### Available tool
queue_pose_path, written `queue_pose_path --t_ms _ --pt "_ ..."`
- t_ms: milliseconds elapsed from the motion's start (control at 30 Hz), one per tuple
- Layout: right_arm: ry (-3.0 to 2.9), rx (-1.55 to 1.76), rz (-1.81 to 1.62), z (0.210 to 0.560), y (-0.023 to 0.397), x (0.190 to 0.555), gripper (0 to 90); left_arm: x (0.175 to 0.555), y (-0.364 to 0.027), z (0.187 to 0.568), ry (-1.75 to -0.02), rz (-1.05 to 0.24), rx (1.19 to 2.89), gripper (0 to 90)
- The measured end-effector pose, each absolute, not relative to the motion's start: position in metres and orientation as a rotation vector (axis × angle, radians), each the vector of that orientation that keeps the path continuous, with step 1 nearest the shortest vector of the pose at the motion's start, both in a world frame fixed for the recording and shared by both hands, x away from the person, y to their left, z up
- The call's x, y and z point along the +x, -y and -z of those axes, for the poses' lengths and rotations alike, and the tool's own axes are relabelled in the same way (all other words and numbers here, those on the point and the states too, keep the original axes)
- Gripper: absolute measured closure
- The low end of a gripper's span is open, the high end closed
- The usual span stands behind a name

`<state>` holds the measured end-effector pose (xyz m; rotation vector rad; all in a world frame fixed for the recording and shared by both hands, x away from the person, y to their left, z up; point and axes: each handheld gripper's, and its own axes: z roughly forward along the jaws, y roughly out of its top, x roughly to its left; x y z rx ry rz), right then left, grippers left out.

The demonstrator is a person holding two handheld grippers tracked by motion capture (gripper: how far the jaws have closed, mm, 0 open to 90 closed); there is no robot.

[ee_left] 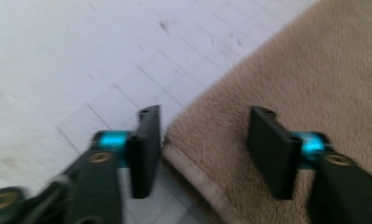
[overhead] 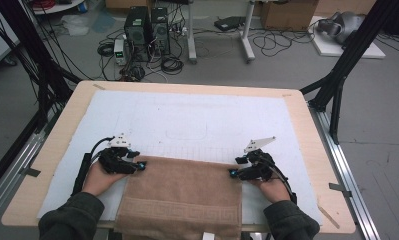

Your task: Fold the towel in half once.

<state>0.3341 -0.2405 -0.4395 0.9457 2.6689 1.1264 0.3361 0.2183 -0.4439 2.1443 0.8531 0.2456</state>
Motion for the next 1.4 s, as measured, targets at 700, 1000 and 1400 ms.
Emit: queue_pose_path --t_ms 700,1000,1400 --pt "-2.583 0.888 -1.209 0.389 0.234 0.384 84.4 0.375 -0.215 0.388 -0.889 -0.402 2.013 80.9" --pt "-2.453 0.861 -1.228 0.329 0.238 0.424 85.2 0.42 -0.209 0.325 -0.942 -0.513 1.915 81.1" --pt "-2.436 0.977 -1.212 0.345 0.231 0.449 54.5 0.424 -0.211 0.346 -1.003 -0.553 1.935 51.2"
